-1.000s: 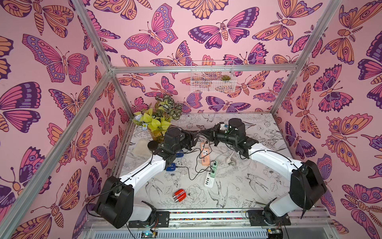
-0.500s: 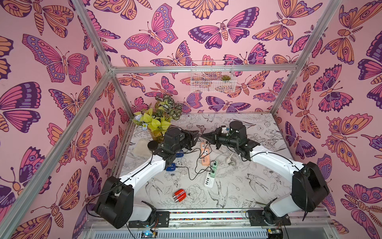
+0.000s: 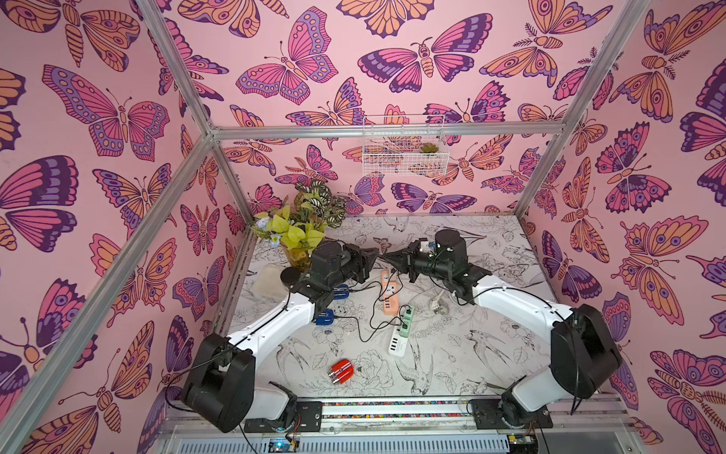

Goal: Charge the electric shaver
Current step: Pick up the charging cable from the center of the board.

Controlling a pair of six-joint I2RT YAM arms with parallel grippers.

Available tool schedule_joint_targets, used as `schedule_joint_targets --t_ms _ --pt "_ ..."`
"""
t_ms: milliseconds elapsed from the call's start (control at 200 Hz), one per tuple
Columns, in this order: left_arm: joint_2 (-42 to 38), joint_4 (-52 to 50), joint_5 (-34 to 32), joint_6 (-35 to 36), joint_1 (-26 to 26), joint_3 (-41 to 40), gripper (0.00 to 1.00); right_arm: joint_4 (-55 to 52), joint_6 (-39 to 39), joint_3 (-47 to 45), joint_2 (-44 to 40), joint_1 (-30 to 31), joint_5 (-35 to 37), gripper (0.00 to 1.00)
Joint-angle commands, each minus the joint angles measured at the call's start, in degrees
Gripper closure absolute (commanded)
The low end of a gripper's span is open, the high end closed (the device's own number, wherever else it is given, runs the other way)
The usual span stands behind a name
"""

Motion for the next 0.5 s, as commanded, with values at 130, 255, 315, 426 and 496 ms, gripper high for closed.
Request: schedule_joint_targets --t_ms 130,255,315,426,496 --pt "0.88 -0.63 3.04 0.47 -0.31 0.28 0.73 1.5 0.0 1.53 0.28 -0.44 -0.62 1.0" --pt "1.15 -0.22 2.99 0.82 -0.31 1.26 0.83 2.07 0.2 0.71 0.37 -0.41 -0.49 1.0" --pt "1.16 0.13 2.91 0.8 -0.31 1.23 0.89 2.19 0.22 0.55 0.44 -0.44 -0.27 1.0" --pt "0.89 0.41 2.86 0.69 -0.31 0.92 0.91 2.26 0.01 0.99 0.7 -0.47 -0.43 1.0" --pt "0.88 0.69 3.0 0.56 -0.4 0.74 0.91 2.41 0.05 1.24 0.7 -0.45 -0.49 1.0"
